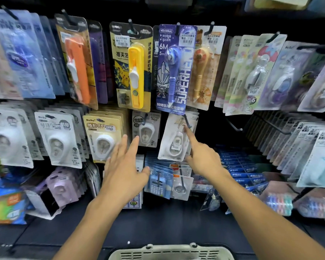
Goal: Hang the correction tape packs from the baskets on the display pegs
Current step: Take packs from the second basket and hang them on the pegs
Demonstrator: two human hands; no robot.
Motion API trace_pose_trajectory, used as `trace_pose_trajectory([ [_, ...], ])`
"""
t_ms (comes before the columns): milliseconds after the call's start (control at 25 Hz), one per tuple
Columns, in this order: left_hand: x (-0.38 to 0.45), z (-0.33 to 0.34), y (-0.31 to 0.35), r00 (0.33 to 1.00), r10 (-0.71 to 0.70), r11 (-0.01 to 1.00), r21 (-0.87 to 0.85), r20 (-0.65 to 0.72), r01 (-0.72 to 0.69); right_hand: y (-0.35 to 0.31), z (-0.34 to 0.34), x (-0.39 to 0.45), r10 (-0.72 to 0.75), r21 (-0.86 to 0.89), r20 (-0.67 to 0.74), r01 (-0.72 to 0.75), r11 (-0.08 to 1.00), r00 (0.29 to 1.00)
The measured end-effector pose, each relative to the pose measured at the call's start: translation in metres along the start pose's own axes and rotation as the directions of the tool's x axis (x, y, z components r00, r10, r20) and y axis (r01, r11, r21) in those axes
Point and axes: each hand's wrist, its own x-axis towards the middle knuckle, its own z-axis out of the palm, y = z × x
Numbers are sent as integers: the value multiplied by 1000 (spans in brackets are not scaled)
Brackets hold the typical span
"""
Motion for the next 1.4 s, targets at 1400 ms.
trace_pose_trajectory([
  [1400, -133, 155, -146, 429, -258, 902, 375, 866, -215, -3, 293, -223, -89, 366, 697, -246, 898, 712],
])
